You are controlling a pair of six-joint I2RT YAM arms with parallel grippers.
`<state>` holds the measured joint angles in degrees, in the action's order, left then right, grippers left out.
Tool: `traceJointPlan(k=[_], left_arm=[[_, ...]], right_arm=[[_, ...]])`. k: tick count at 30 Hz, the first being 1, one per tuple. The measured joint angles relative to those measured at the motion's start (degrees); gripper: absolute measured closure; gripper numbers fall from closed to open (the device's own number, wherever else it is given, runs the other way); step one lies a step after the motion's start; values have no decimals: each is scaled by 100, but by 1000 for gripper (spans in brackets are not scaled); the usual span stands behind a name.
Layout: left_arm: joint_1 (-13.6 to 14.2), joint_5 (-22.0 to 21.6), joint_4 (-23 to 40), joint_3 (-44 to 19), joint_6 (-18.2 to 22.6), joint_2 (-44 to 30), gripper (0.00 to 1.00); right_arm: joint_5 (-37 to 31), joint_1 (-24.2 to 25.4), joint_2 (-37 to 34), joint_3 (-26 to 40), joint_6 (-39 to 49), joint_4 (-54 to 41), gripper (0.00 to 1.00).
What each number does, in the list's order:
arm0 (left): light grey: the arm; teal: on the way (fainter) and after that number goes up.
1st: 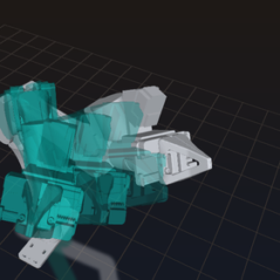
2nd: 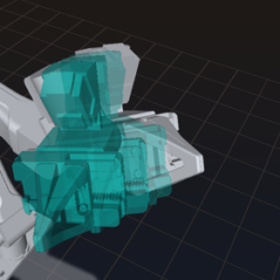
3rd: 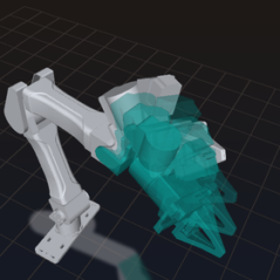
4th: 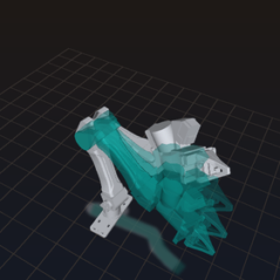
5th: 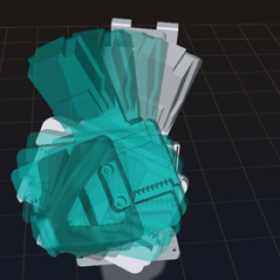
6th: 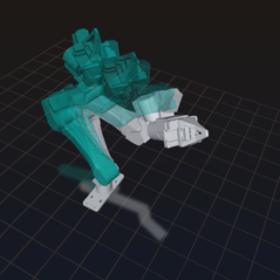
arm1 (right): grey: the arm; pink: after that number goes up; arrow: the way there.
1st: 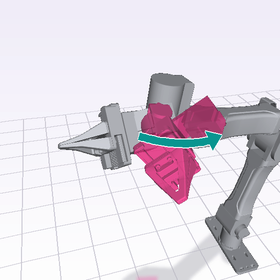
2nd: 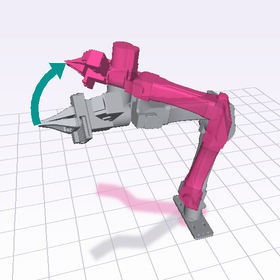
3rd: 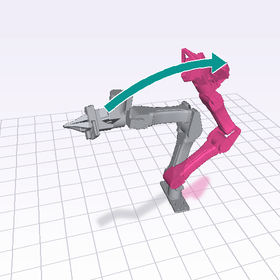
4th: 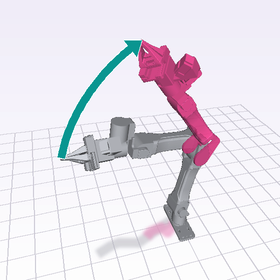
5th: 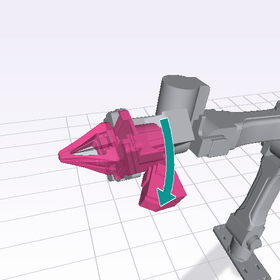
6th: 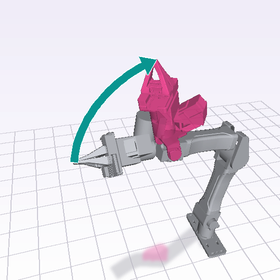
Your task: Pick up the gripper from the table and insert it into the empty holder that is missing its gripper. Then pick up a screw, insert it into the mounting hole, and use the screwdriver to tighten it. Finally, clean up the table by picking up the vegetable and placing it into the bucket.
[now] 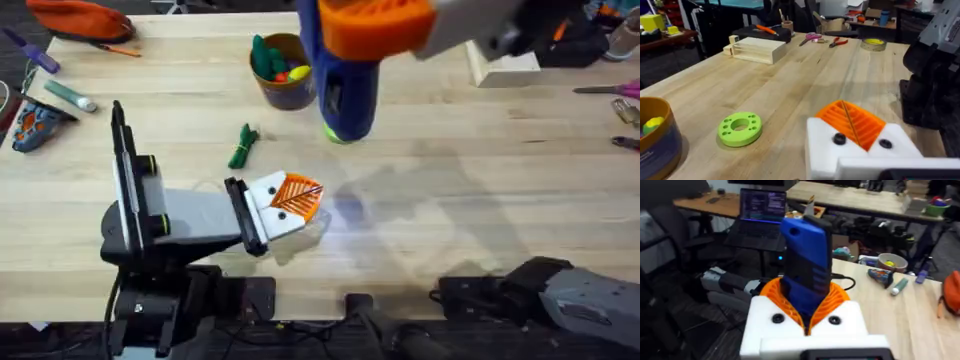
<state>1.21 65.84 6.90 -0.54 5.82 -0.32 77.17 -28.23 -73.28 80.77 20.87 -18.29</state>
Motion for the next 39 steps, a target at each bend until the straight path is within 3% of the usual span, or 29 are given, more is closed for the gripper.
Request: traceJointPlan(k=[10, 18, 23, 25, 26, 33, 39], left_arm=[[0, 0, 0, 0, 0, 0, 985], [0, 0, 0, 0, -2, 2, 985], [0, 0, 0, 0, 0, 0, 985], [0, 0, 0, 0, -2, 0, 985], [0, 0, 2, 0, -2, 0, 985], [0, 0, 0, 0, 0, 0, 985], [0, 0, 2, 0, 0, 0, 985]], right_arm=[[449, 370, -284, 0, 2201, -1937, 979], [695, 636, -1193, 0, 2973, -1990, 979], [632, 699, -1398, 0, 2715, -1270, 979], [518, 697, -1387, 0, 2319, -722, 979], [300, 686, -1378, 0, 1644, -127, 979], [-522, 587, -1377, 0, 560, 245, 979], [-755, 551, -1379, 0, 149, 642, 979]])
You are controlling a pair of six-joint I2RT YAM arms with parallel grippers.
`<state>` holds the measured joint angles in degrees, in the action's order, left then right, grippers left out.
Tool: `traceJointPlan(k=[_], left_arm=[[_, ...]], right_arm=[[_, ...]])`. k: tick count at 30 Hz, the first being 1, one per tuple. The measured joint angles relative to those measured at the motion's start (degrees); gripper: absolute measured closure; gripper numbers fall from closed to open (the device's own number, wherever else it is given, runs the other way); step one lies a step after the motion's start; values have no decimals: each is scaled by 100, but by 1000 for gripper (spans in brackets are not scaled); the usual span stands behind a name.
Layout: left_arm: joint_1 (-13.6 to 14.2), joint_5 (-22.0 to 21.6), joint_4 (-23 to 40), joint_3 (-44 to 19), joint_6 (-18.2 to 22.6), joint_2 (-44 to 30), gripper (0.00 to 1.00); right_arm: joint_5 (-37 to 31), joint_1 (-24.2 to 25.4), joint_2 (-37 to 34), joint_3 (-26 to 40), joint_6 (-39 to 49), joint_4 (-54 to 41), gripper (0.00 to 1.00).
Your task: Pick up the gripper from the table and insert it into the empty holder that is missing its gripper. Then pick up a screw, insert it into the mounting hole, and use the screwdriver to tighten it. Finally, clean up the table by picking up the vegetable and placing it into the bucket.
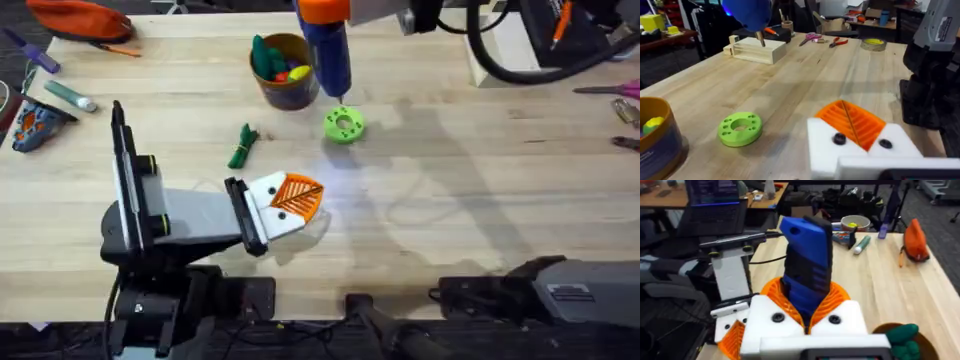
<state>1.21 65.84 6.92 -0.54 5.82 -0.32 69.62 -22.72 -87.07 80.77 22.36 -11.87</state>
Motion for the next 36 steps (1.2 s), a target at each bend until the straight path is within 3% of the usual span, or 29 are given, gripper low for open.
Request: traceJointPlan(k=[24, 25, 29, 33, 36], left_arm=[[0, 0, -2, 0, -2, 0, 985], [0, 0, -2, 0, -2, 0, 985], [0, 0, -2, 0, -2, 0, 985], [0, 0, 0, 0, -2, 0, 985], [0, 0, 0, 0, -2, 0, 985]], right_arm=[[-400, -15, 2, 0, -230, 86, 979], [-402, -39, 2, -42, -435, 654, 979], [-402, -116, 2, -194, -719, 1189, 979], [-407, -397, 1, -666, -1408, 2299, 979], [-429, -498, 0, -802, -1581, 2517, 979]])
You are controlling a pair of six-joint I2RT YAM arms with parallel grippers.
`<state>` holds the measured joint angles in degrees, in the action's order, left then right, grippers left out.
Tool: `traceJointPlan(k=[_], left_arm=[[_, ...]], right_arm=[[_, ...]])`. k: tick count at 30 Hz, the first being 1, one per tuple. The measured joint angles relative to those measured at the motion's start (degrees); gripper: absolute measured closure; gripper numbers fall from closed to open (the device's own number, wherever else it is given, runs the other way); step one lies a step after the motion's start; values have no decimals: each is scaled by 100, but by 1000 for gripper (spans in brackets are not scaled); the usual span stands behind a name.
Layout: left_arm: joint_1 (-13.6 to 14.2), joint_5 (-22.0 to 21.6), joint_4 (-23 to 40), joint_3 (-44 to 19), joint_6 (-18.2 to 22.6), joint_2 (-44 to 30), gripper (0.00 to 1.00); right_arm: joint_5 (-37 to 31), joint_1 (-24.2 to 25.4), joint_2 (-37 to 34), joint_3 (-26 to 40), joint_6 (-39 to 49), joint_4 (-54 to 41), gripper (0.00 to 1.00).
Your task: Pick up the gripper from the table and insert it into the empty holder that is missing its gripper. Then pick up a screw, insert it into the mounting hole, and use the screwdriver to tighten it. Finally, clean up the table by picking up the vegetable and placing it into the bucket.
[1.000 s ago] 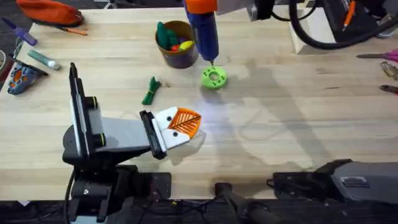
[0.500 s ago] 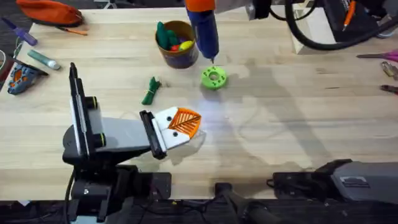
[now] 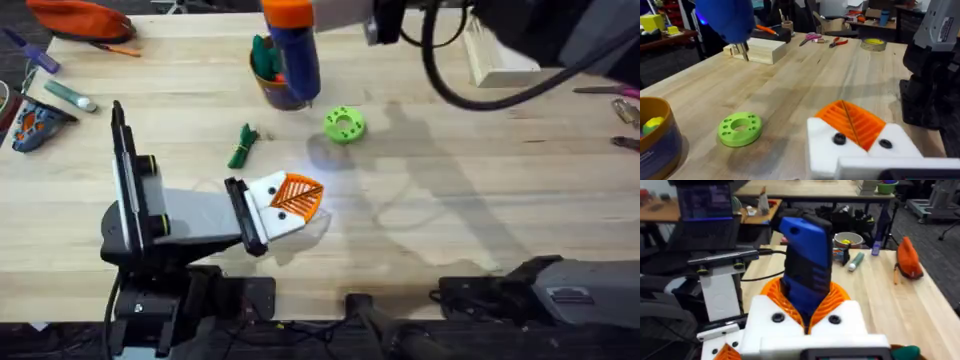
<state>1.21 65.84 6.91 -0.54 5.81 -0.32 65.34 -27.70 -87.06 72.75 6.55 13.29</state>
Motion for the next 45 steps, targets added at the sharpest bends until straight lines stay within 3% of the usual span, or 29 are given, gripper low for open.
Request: traceJointPlan(k=[11, 22, 31, 45], left_arm=[[0, 19, 0, 0, 2, 0, 985], [0, 20, 3, 0, 0, 0, 985], [0, 20, 3, 0, 0, 0, 985], [0, 20, 3, 0, 0, 0, 985]], right_arm=[[0, -116, 1, -659, -1041, 2079, 979], [3, -116, 29, -1061, -1837, 2992, 979], [52, -116, 198, -1195, -2153, 3043, 979], [662, -116, 242, -1209, -2591, 3070, 979]])
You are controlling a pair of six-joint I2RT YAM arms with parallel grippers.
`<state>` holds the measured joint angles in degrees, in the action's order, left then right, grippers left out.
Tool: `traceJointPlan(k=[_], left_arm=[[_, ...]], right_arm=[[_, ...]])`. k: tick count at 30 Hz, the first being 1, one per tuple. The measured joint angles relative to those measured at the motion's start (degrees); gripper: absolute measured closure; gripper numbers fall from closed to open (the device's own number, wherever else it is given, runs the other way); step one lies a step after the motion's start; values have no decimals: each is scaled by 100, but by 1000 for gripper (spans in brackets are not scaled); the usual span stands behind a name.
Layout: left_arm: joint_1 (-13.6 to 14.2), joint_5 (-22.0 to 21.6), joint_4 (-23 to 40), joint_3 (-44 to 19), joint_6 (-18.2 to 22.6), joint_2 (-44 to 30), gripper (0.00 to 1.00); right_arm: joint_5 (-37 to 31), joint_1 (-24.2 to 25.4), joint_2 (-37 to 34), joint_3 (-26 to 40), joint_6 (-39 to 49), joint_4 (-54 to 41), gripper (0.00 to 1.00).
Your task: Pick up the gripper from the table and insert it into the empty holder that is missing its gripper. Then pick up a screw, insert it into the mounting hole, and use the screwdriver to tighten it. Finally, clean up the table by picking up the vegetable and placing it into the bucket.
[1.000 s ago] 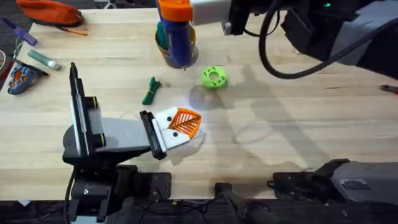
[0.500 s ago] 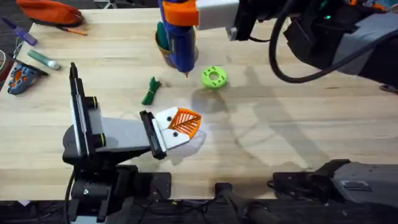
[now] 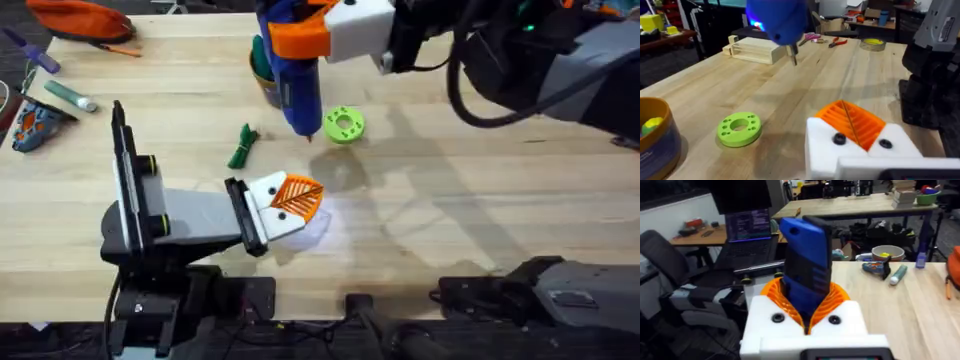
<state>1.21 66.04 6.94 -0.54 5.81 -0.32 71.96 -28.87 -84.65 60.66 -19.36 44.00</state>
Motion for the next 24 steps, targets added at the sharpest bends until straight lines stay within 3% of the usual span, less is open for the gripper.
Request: traceJointPlan(k=[24], left_arm=[[0, 0, 0, 0, 0, 0, 985]], right_arm=[[536, -864, 134, -4, 463, 533, 979]])
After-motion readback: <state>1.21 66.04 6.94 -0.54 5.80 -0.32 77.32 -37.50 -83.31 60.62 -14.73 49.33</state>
